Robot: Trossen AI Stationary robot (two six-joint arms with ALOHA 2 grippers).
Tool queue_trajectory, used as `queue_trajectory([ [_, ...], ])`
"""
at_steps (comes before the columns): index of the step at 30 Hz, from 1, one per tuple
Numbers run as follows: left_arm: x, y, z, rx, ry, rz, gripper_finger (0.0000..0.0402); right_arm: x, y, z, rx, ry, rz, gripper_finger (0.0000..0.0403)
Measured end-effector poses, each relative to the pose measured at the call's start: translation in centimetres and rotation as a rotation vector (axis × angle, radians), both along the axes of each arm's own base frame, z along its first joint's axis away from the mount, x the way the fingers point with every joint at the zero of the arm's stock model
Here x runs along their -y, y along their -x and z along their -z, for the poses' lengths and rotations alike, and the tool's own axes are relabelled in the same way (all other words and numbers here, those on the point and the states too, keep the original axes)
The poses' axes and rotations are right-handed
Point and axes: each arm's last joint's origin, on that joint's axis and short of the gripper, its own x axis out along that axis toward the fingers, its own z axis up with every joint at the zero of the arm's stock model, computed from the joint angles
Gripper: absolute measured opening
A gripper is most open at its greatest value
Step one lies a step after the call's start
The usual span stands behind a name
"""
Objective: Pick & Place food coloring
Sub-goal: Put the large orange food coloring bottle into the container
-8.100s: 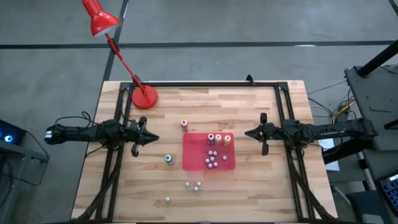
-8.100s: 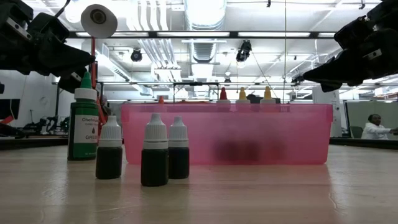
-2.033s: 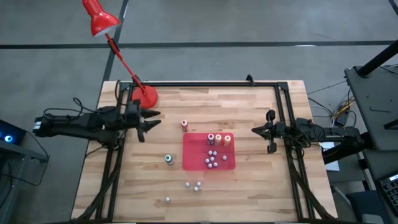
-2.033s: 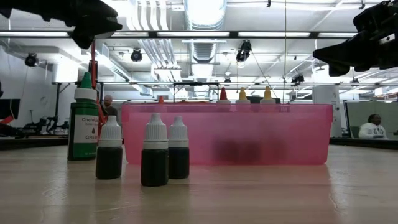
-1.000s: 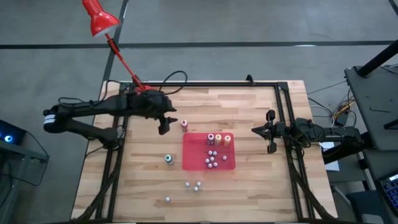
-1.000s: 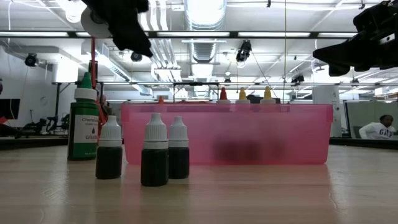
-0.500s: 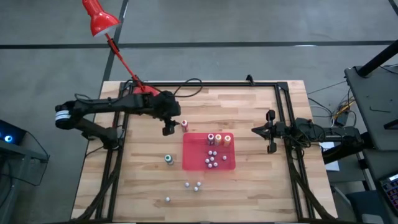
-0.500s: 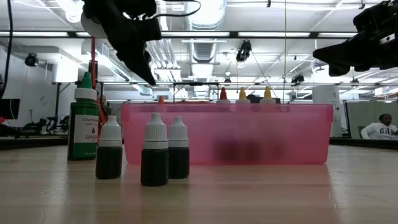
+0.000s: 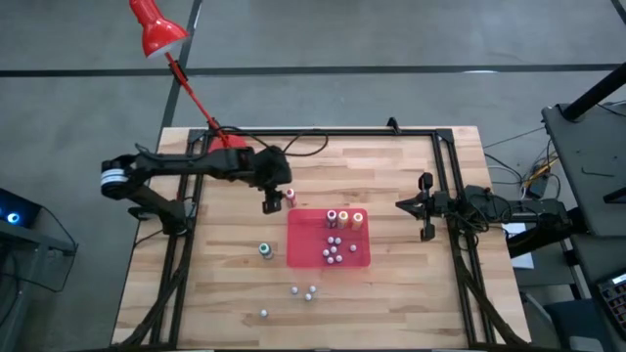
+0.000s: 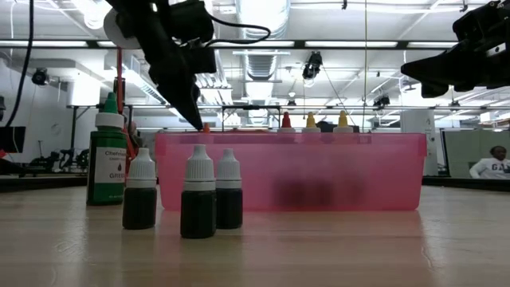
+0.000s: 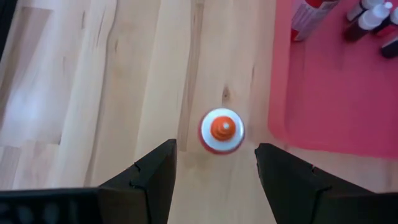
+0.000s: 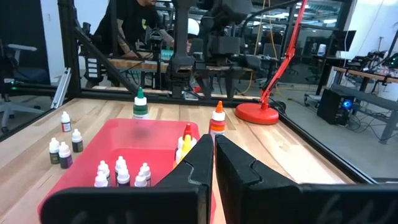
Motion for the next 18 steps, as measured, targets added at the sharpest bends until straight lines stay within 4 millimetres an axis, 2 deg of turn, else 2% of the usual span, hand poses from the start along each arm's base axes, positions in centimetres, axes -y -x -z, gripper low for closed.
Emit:
queue_trajectory([
  [18, -0.5, -1.3, 1.4, 0.000, 0.002, -0.006, 0.0193, 0.0, 0.0, 0.0, 0.000, 0.000, 0.000, 0.0009],
])
